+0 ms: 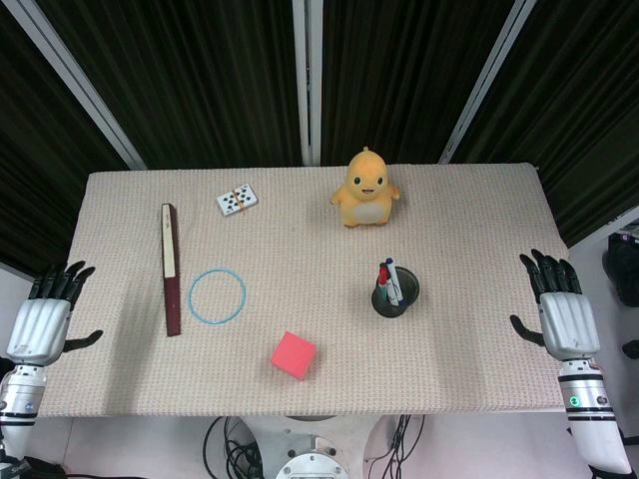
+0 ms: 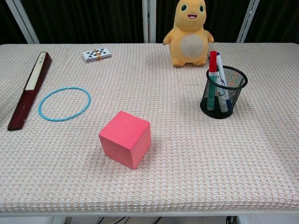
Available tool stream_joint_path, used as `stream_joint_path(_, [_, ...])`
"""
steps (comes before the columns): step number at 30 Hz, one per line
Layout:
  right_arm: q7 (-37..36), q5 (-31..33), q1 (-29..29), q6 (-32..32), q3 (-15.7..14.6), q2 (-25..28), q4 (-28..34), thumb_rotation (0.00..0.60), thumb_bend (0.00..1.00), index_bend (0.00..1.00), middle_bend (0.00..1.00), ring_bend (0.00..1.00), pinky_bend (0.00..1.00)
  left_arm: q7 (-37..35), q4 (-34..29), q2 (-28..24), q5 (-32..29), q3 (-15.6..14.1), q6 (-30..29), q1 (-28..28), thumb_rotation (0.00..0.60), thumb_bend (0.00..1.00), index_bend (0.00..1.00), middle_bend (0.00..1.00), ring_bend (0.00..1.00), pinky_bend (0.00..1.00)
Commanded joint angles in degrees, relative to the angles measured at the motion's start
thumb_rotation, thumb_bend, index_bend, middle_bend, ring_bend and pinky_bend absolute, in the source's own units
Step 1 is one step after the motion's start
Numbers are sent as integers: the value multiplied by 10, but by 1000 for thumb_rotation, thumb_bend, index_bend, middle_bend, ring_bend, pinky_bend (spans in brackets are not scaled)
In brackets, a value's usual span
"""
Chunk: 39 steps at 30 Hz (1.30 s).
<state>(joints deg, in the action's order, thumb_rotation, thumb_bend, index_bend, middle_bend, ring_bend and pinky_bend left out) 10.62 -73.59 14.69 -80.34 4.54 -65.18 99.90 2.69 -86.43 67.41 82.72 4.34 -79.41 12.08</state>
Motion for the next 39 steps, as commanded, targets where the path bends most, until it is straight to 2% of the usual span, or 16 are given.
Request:
stream_joint_path(1, [-8,2,0,7,4,2,-4,600,176,0,0,0,0,2,1,1,0,1,2,2,600,62,122,59,0,42])
stream_joint_path(5, [-21,4,2,20,10,2,-10,600,176,0,0,0,0,6,-1,3,-1,2,6,5,600,62,122,58,0,41])
stream_joint_path(8, [-61,1,9,44,14,4,-13,600,176,0,0,0,0,8,-1,3,-3,2,11,7,600,61,122,58,0,42])
stream_joint_path(13, [-199,8,50,154,35,33,-15,600,176,0,0,0,0,0,8,8,-7,4,18,12,600,61,122,58,0,41])
stream_joint_path(17, [-218,26,93,220,56,34,-44,600,176,0,0,0,0,-3,12,10,-7,0,23,12,600,62,122,59,0,42])
stream_joint_path(20, [-226,52,129,264,78,14,-75,600,176,0,0,0,0,-6,15,12,-9,-1,18,8,600,62,122,59,0,42])
stream_joint_path(25, [-288,96,188,382,104,-1,-109,600,177,3,0,0,0,-4,12,10,-7,-3,13,4,600,62,122,60,0,41])
stream_joint_path(30, [-350,110,233,479,122,-10,-128,600,179,82,0,0,0,0,9,9,-6,-3,11,3,600,62,123,63,0,41])
stream_joint_path(39, [-452,105,254,562,151,-17,-146,600,185,157,0,0,0,1,8,9,-7,-2,14,5,600,62,123,63,0,41])
